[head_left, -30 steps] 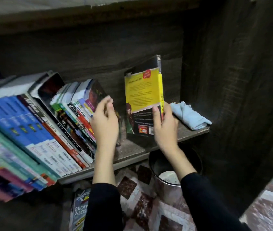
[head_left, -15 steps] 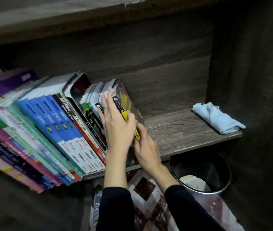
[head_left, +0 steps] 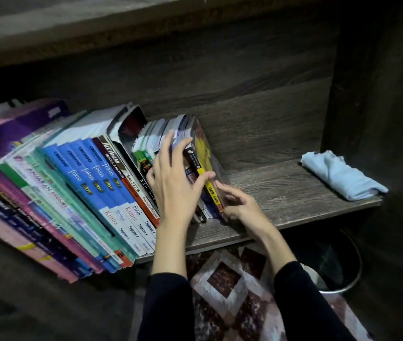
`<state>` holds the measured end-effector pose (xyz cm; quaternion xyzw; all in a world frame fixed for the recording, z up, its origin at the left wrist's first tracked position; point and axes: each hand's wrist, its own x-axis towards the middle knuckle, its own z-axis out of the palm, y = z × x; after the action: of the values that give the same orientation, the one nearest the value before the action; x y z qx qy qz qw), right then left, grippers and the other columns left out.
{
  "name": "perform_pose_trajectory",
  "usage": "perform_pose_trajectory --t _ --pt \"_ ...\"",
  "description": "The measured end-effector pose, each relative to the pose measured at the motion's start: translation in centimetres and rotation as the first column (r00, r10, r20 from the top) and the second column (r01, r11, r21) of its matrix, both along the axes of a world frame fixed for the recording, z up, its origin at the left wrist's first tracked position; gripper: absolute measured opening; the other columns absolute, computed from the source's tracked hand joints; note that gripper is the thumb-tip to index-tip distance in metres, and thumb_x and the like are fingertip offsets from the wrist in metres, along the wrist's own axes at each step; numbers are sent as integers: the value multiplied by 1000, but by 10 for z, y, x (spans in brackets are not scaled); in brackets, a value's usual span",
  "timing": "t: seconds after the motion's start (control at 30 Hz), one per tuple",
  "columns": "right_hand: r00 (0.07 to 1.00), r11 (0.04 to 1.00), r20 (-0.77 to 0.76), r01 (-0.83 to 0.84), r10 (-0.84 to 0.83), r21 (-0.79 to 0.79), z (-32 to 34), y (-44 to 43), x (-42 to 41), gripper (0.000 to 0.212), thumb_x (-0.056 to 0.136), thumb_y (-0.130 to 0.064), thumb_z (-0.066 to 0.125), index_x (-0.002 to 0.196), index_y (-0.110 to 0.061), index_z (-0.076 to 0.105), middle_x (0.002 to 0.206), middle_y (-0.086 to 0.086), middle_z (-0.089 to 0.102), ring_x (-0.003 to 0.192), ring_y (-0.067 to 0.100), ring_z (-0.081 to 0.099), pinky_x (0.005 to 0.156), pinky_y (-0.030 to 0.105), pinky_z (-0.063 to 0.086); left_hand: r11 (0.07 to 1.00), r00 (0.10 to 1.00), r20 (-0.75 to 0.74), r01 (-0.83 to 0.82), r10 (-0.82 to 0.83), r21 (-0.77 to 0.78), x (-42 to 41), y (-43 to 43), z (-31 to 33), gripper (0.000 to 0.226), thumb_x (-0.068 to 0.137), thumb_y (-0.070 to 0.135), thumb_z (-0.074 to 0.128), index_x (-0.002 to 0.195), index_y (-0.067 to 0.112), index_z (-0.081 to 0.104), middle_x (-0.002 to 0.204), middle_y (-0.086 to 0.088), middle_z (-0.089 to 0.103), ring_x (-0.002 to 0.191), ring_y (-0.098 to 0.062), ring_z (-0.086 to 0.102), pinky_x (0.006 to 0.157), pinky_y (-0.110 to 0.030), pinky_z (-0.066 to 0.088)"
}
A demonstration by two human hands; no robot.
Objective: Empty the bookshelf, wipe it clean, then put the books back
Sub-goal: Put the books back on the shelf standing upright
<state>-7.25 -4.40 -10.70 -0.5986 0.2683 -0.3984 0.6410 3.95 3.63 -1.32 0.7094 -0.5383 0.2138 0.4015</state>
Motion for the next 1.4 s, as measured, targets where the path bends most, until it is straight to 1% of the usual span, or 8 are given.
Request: perform_pose_trajectory --t 0.27,0.4,0.57,0.77,1.0,1.17,1.27,1.4 --pt "987 988 -62 148 -145 43 0 -6 0 52 68 26 65 117 9 59 124 16 61 109 11 55 88 10 46 995 1000 -14 -19 18 -99 7 -11 0 72 64 42 81 128 25 54 130 5 50 117 -13 35 95 -30 28" --pt "984 992 -123 128 -125 12 0 -7 0 42 72 12 72 105 -13 69 116 9 66 103 13 59 92 27 48 996 1000 -26 6 -8 -91 7 -6 1 82 65 30 83 137 20 46 136 2 48 124 -13 36 103 -29 27" --pt "959 965 -227 113 -169 -238 6 2 10 74 63 -61 75 129 -38 49 125 -8 60 114 9 55 98 27 43 998 999 -37 -10 8 -55 2 -3 1 97 73 14 78 150 18 20 157 6 14 132 4 11 111 -26 9" --pt "871 865 -346 157 -348 -476 9 11 17 61 87 -54 56 142 -34 40 137 2 54 121 24 53 96 34 42 988 990 0 -143 143 -58 0 1 1 85 70 26 80 142 12 38 152 -3 29 138 -23 24 109 -29 15" --pt "922 916 -246 204 -298 -346 1 1 14 55 81 -47 67 133 -33 54 126 -3 64 117 21 59 102 39 43 985 993 -74 -100 90 -141 -6 7 3 55 78 37 73 120 8 51 144 -6 40 135 -22 32 109 -34 24" --pt "914 915 -281 180 -291 -360 4 -1 12 53 83 -46 65 133 -30 54 130 0 61 121 22 56 102 40 42 891 993 -117 -37 -18 -453 -31 20 -13 28 84 5 67 107 6 50 112 -19 59 104 -9 52 93 -8 36" --pt "911 913 -289 178 -293 -367 5 2 12 55 84 -49 63 135 -30 52 130 1 61 121 24 55 102 42 42 865 980 -195 -54 -51 -500 -33 23 -10 18 78 -3 68 93 -6 59 99 -13 62 96 1 51 82 -15 46" --pt "926 928 -257 186 -275 -323 5 3 12 85 66 -80 55 135 -32 50 127 0 63 120 25 56 104 46 42 841 952 -277 -40 -133 -540 -37 40 3 19 76 -1 67 93 6 62 99 -4 66 94 -19 65 80 -36 54"
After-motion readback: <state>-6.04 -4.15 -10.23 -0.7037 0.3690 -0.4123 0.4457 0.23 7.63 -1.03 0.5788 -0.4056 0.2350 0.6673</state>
